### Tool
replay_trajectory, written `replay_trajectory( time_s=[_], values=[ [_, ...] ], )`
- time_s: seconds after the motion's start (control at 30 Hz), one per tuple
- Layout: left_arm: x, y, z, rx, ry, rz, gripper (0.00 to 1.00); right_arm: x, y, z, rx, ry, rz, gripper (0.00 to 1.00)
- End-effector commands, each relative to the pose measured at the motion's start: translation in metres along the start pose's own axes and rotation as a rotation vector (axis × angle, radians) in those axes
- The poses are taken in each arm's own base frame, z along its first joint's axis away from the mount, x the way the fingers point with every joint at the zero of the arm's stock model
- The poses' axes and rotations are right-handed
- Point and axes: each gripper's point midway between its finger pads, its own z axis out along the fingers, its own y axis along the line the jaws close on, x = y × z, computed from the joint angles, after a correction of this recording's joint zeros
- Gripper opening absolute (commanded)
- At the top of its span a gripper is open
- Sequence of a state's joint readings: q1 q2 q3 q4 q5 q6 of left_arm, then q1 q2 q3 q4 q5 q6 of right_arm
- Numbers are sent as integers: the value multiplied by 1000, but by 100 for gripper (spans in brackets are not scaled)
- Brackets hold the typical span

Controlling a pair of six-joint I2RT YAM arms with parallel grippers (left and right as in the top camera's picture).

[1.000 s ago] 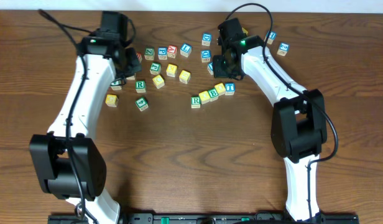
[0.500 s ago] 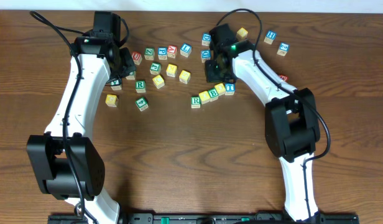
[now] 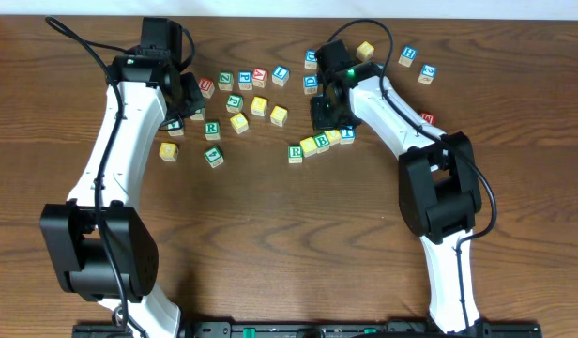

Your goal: Spell out ROBOT

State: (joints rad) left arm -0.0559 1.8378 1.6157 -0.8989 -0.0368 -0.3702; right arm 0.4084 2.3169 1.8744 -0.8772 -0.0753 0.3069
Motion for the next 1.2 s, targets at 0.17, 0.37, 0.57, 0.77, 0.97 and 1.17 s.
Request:
replay_trajectory(
  time_s=[0.17, 0.37, 0.57, 0.77, 0.97, 1.17],
  values=[
    [-3, 3, -8, -10, -17, -14, 8, 13, -5, 8, 16, 58, 28, 1],
    [-2, 3, -7, -11, -15, -14, 7, 23, -6, 7, 28, 95, 34, 1],
    [-2, 2, -8, -11, -15, -18, 7, 30, -5, 7, 36, 120, 50, 1],
    [-2, 3, -8, -11, -15, -28, 7, 37, -10, 5, 72, 143, 88, 1],
    [-2, 3, -8, -11, -14, -28, 7, 42, -12, 4, 83, 163, 125, 1],
    [-1, 3, -8, -12, -12, -28, 8, 31, -11, 5, 72, 123, 174, 1]
  ],
)
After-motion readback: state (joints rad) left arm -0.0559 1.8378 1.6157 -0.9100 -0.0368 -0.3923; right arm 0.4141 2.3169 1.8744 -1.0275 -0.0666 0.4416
